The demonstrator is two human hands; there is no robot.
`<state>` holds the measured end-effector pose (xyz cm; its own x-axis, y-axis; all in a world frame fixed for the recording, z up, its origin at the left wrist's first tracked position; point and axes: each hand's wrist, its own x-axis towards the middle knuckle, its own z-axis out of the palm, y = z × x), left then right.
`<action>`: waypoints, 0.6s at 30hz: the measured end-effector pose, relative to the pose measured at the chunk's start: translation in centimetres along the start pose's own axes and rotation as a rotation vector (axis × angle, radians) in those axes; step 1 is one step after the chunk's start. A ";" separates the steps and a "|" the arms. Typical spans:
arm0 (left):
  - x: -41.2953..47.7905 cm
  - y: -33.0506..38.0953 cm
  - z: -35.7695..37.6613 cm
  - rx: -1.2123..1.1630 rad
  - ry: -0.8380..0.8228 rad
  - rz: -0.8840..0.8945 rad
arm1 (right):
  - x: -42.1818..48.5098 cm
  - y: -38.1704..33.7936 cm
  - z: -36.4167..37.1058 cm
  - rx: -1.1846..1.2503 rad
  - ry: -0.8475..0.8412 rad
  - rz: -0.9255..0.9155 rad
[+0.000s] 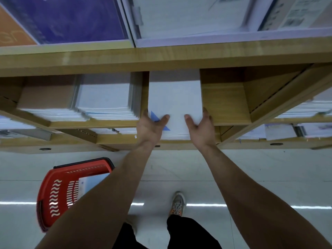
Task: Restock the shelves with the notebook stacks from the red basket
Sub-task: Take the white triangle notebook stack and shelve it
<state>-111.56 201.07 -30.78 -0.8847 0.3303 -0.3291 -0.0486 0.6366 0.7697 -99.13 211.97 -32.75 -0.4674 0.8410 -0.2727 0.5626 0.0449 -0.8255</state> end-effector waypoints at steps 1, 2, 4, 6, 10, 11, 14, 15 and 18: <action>0.5 0.6 -0.1 0.006 -0.003 0.004 | 0.6 -0.4 0.1 -0.006 0.015 -0.012; 1.2 1.1 -0.1 0.013 -0.004 0.007 | 1.4 -0.9 0.2 -0.012 0.028 -0.019; 2.9 2.3 -0.1 0.052 0.003 0.032 | 3.4 -2.0 0.4 -0.015 0.048 -0.024; 4.5 3.5 -0.3 0.112 0.018 0.049 | 5.2 -3.2 0.7 -0.022 0.069 -0.031; 6.5 4.8 -0.3 0.168 -0.001 0.033 | 7.3 -4.2 0.8 -0.152 0.075 -0.069; 6.6 4.7 -0.2 0.156 -0.009 0.043 | 7.5 -4.1 0.7 -0.182 0.065 -0.068; 6.7 3.1 0.1 0.052 -0.028 0.056 | 6.8 -3.0 0.3 -0.127 0.026 -0.052; 6.6 2.6 0.3 0.015 -0.033 0.050 | 6.3 -2.7 0.4 -0.076 0.014 -0.046; 6.6 2.4 0.8 -0.041 -0.016 0.023 | 6.0 -3.0 0.9 0.053 0.032 -0.027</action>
<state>-117.14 205.39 -31.57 -0.8781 0.3558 -0.3198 -0.0476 0.6002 0.7985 -104.26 216.36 -32.34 -0.4590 0.8569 -0.2348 0.5130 0.0398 -0.8574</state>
